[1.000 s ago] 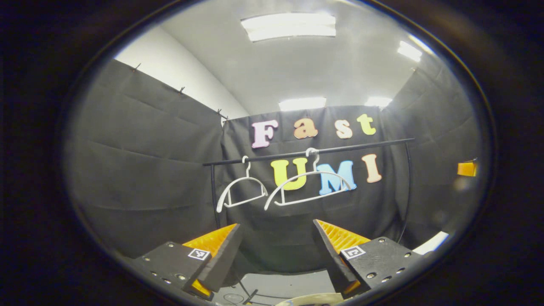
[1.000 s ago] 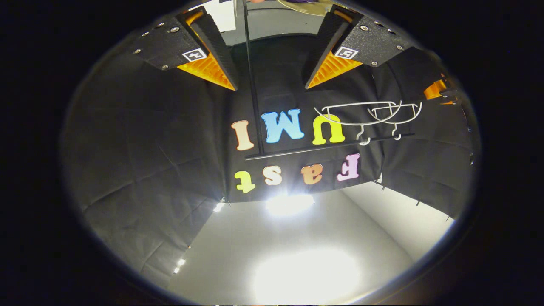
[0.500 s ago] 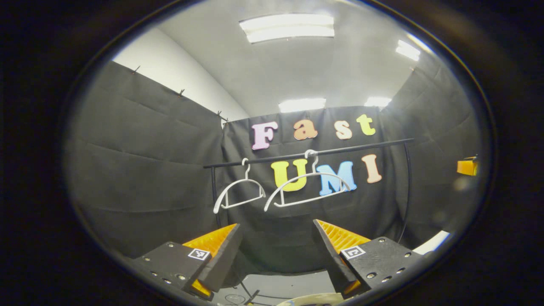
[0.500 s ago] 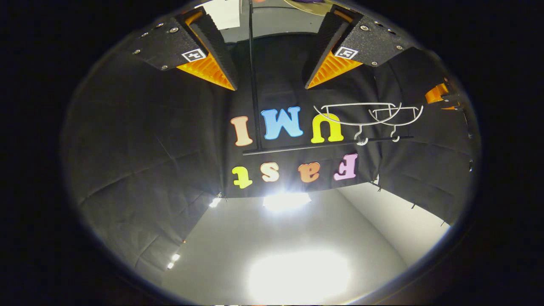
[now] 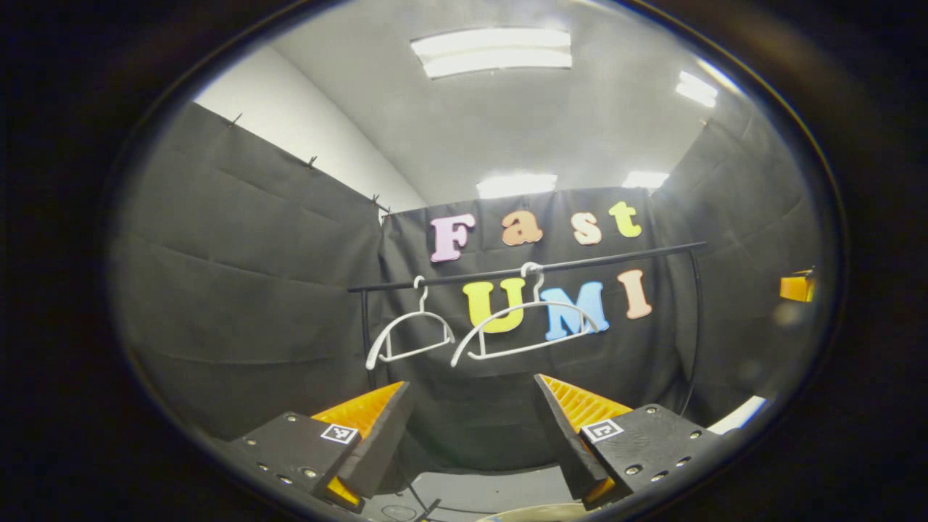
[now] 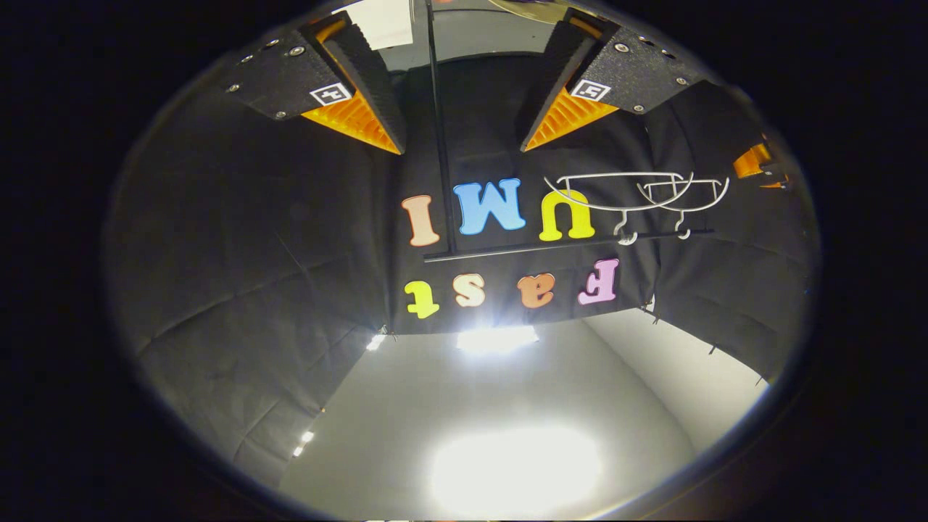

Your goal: Grasp the clothes on the hanger with both hands and then place them into the laundry hamper below.

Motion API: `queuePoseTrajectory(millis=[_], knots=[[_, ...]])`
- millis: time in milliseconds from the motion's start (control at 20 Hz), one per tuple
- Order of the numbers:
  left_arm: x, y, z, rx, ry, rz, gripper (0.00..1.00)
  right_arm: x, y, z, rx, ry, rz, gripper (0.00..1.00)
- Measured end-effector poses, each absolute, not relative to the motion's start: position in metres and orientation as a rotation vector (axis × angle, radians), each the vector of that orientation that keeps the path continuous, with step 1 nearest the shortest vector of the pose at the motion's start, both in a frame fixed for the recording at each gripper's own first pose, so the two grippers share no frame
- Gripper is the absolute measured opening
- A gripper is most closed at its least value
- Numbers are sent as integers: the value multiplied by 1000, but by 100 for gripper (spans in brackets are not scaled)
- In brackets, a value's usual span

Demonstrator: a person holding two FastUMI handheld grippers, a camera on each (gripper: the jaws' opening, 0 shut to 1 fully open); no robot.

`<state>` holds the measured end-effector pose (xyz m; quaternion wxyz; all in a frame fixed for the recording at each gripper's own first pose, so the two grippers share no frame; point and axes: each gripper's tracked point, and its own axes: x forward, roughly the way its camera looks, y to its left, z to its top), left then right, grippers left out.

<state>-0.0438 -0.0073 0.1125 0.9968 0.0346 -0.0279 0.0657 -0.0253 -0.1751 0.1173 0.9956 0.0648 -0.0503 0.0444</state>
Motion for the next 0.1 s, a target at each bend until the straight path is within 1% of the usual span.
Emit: queuePoseTrajectory(millis=[50,100], knots=[[-42,-10,112,67,-55,130,100,-26,-177,121,134,-114,83,91],[-41,-13,112,62,-55,124,100,-26,-178,124,138,-127,79,94]])
